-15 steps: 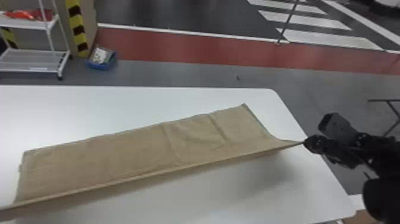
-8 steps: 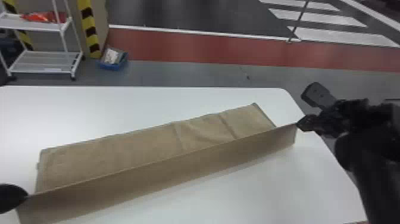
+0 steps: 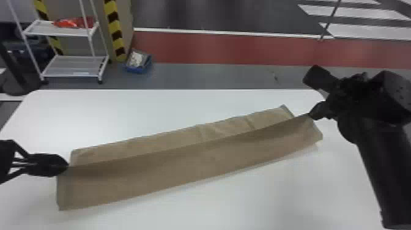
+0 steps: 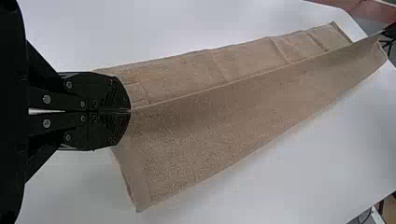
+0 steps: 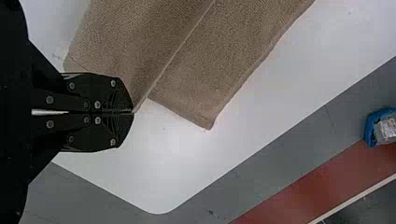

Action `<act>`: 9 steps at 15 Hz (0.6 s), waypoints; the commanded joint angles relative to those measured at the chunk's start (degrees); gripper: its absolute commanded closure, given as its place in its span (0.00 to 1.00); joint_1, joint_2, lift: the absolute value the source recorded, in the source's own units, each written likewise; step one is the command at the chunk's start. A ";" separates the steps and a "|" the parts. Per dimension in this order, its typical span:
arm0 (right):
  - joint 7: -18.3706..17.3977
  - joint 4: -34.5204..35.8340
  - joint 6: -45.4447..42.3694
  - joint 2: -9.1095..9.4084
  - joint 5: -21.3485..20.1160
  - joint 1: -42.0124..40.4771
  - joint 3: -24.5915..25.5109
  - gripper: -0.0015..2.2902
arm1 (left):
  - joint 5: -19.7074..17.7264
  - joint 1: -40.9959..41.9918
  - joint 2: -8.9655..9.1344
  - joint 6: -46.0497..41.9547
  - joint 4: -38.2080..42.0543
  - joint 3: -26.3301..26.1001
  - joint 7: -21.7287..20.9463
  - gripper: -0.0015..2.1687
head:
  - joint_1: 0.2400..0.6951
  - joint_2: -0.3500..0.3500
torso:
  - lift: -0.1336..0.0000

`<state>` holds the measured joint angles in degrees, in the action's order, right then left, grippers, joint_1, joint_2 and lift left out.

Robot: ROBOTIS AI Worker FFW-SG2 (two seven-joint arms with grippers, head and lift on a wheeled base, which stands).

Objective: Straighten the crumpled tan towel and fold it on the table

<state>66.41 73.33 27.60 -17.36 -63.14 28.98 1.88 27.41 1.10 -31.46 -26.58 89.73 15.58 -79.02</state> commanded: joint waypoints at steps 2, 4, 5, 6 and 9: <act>-0.31 -5.21 -2.51 1.89 -2.95 3.53 -1.53 0.58 | 1.51 -3.47 0.09 0.00 -4.65 -1.51 0.27 0.99 | 1.00 0.41 | 0.08; -0.40 -5.92 -3.03 2.33 -3.13 4.15 -1.35 0.58 | 2.03 -4.18 0.09 0.00 -5.53 -1.51 0.44 0.99 | 1.00 0.42 | 0.08; -0.58 -6.27 -3.38 2.33 -3.22 4.68 -0.91 0.58 | 2.12 -4.88 -0.09 0.00 -6.06 -1.25 0.44 0.99 | 1.00 0.43 | 0.08; -0.66 -6.88 -3.56 1.89 -3.22 5.20 -0.83 0.58 | 1.95 -5.49 -0.62 0.00 -6.32 -0.81 0.35 0.99 | 1.00 0.44 | 0.08; -1.54 -8.64 -4.26 1.81 -3.66 6.35 -0.30 0.58 | 1.33 -7.08 -1.67 0.00 -7.81 -0.55 0.79 0.99 | 1.00 0.45 | 0.08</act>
<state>65.07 65.40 23.88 -15.62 -66.63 34.85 1.28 28.90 -5.22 -32.78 -26.59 82.61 14.99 -78.30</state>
